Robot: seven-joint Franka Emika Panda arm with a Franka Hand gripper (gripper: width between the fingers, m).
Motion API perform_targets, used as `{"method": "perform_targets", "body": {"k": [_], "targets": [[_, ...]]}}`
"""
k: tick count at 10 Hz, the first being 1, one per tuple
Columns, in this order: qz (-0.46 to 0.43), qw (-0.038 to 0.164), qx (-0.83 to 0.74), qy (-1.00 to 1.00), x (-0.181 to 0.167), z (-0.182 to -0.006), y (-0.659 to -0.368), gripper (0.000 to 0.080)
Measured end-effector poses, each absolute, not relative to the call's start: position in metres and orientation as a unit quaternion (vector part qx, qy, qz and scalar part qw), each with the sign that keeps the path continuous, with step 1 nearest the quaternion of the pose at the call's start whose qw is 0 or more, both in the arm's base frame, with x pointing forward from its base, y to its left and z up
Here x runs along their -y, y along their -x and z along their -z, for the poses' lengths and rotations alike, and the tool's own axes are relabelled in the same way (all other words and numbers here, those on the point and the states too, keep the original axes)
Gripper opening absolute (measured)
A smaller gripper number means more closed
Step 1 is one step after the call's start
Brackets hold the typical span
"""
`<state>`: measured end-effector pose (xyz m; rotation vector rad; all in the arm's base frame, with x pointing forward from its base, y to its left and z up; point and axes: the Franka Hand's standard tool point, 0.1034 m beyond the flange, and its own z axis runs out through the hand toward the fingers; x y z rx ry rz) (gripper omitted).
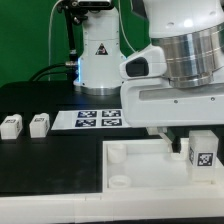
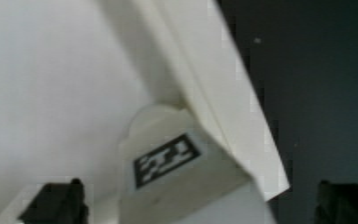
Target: Assemble one leg
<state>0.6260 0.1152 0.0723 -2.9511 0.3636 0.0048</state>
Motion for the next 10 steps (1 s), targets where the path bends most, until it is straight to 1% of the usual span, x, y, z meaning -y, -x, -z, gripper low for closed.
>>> {"method": "perform_targets", "body": {"k": [1, 2, 3, 4, 5, 6, 8, 10], "targets": [[0.015, 0.074, -0.041, 0.996, -0.1112, -0.0733, -0.6306, 0.0649], [0.028, 0.072, -0.004, 0.997, -0.1109, -0.0721, -0.6319, 0.0649], [0.026, 0.074, -0.021, 0.997, -0.1119, -0.0717, -0.6313, 0.0649], [0.026, 0.075, -0.026, 0.997, -0.1118, -0.0716, -0.6313, 0.0518], [0.022, 0.080, -0.073, 0.994, -0.1134, -0.0716, -0.6311, 0.0518], [0.018, 0.083, -0.112, 0.990, -0.1139, -0.0715, -0.6309, 0.0305], [0.011, 0.085, -0.200, 0.976, -0.1101, -0.0711, -0.6313, 0.0300], [-0.005, 0.097, -0.328, 0.940, -0.1067, -0.0709, -0.6316, 0.0300]]}}
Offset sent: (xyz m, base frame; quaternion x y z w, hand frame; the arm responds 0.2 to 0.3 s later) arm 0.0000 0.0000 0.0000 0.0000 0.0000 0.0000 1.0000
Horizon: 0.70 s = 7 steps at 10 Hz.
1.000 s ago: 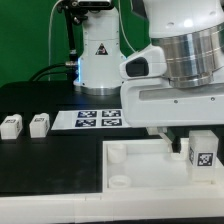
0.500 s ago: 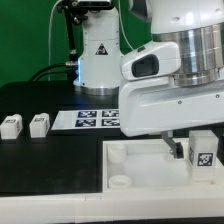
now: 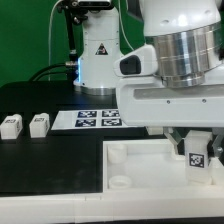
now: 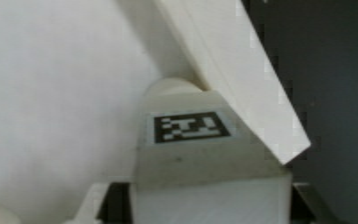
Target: Assemble one leg
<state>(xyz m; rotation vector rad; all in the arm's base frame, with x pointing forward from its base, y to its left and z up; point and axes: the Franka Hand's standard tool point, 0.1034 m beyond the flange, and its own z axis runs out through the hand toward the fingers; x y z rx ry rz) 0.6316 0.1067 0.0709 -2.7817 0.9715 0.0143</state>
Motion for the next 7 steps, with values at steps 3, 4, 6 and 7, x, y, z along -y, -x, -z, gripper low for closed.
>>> {"method": "perform_targets", "body": {"k": [3, 4, 6, 7], "targets": [[-0.042, 0.111, -0.556, 0.823, -0.1054, -0.0695, -0.6277, 0.0300], [-0.057, 0.117, -0.622, 0.772, -0.1071, -0.0693, -0.6273, 0.0300], [-0.071, 0.118, -0.680, 0.720, -0.1110, -0.0690, -0.6268, 0.0300], [-0.072, 0.119, -0.681, 0.718, -0.1115, -0.0690, -0.6267, 0.0300]]}}
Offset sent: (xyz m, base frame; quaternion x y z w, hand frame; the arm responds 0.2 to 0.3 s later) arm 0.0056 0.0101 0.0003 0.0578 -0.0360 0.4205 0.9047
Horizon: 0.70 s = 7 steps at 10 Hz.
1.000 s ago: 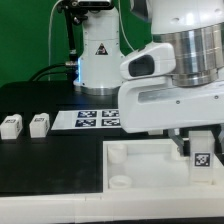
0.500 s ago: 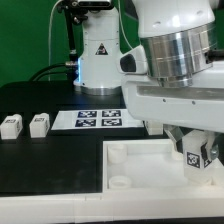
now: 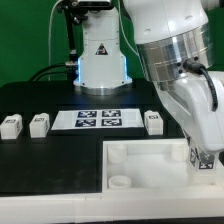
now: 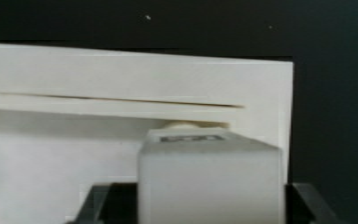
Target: Assemble one leg
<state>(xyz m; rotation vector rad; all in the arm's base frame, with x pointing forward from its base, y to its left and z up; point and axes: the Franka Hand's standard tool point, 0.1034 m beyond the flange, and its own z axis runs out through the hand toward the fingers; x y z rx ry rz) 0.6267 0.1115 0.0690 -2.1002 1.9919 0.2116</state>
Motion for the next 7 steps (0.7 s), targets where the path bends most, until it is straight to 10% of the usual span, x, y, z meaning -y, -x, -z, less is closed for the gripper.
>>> {"method": "perform_targets", "body": {"k": [1, 2, 4, 7], "targets": [[-0.071, 0.120, -0.674, 0.725, -0.1115, -0.0688, -0.6266, 0.0300], [-0.068, 0.120, -0.645, 0.751, -0.1126, -0.0682, -0.6255, 0.0498], [-0.054, 0.123, -0.549, 0.825, -0.1158, -0.0679, -0.6240, 0.0626], [-0.025, 0.106, -0.335, 0.936, -0.1193, -0.0684, -0.6219, 0.0645]]}}
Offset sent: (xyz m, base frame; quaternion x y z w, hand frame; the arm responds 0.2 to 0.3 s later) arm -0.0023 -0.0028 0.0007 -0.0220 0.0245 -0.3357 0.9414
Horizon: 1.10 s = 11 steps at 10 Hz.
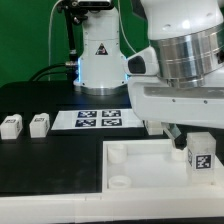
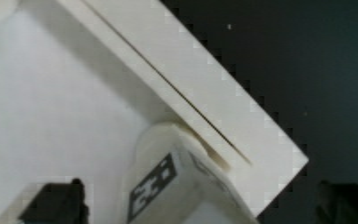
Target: Assemble one leg
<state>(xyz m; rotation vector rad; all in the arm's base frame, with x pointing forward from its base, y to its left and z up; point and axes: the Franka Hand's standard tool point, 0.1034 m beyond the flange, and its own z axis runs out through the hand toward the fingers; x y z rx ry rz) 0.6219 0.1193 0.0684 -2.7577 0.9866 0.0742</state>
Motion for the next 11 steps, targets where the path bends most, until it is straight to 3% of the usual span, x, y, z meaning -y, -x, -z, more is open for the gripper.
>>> {"method": "perform_targets", "body": {"k": [2, 4, 7, 9, 10, 11], "targets": [[-0.014, 0.107, -0.238, 0.965, -0.1180, -0.0679, -0.6219, 0.0649], [0.011, 0.087, -0.053, 0.995, -0.1137, -0.0716, -0.6274, 0.0649], [0.015, 0.087, -0.034, 0.996, -0.1138, -0.0711, -0.6278, 0.0620], [0.006, 0.093, -0.131, 0.987, -0.1163, -0.0711, -0.6274, 0.0350], [0.001, 0.092, -0.169, 0.981, -0.1135, -0.0700, -0.6265, 0.0350], [-0.005, 0.093, -0.230, 0.969, -0.1132, -0.0699, -0.6266, 0.0298]]}}
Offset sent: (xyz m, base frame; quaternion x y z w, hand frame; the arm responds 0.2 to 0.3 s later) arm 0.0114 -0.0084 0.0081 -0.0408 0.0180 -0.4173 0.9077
